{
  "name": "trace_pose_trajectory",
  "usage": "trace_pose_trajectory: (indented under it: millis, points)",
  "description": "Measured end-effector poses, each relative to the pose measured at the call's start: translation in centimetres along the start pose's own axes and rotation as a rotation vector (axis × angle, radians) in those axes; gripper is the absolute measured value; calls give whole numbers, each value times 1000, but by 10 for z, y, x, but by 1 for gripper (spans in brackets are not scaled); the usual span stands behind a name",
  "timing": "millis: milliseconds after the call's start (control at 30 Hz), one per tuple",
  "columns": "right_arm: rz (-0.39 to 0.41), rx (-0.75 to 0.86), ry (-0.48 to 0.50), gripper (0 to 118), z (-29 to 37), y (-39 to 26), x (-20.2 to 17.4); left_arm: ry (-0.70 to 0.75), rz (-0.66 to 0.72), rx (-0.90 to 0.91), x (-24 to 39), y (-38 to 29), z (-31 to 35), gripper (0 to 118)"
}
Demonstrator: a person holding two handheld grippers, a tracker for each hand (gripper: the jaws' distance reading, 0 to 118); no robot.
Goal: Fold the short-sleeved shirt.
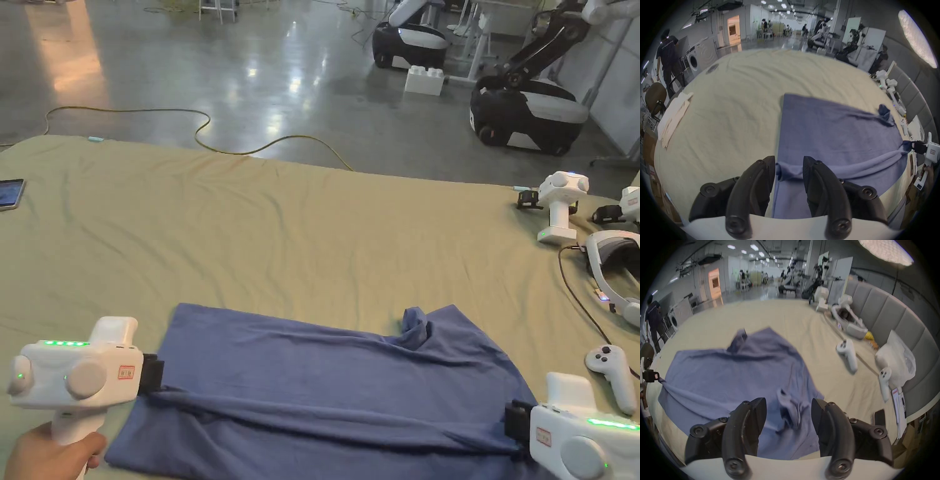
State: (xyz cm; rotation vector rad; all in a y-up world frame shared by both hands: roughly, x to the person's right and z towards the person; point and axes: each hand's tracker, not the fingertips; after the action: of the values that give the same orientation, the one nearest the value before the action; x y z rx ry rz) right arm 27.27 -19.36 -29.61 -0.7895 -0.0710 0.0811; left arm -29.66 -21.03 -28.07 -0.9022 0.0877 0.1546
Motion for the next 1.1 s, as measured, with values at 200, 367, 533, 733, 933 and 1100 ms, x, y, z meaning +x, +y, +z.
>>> trace_pose_trajectory:
  millis: [200, 367, 533, 733, 933, 1100]
  points:
    - [-14, 385, 29, 62, 64, 33, -26, -48, -29, 313, 28, 16, 58, 40]
    - [-43, 630, 7, 60, 101, 30, -56, 9, -84, 566, 57, 4, 100, 39]
    - [-48, 727, 3, 15, 123, 20, -83, 17, -63, 679, 74, -10, 128, 22]
    - [-2, 791, 16, 0, 142, 10, -98, 20, -63, 762, 81, -28, 154, 0]
    - [-14, 789, 19, 0, 150, 5, -100, 50, -43, 619, 64, -41, 145, 0]
    - [-12, 736, 21, 0, 142, 3, -95, 62, 0, 310, 26, -55, 94, 0]
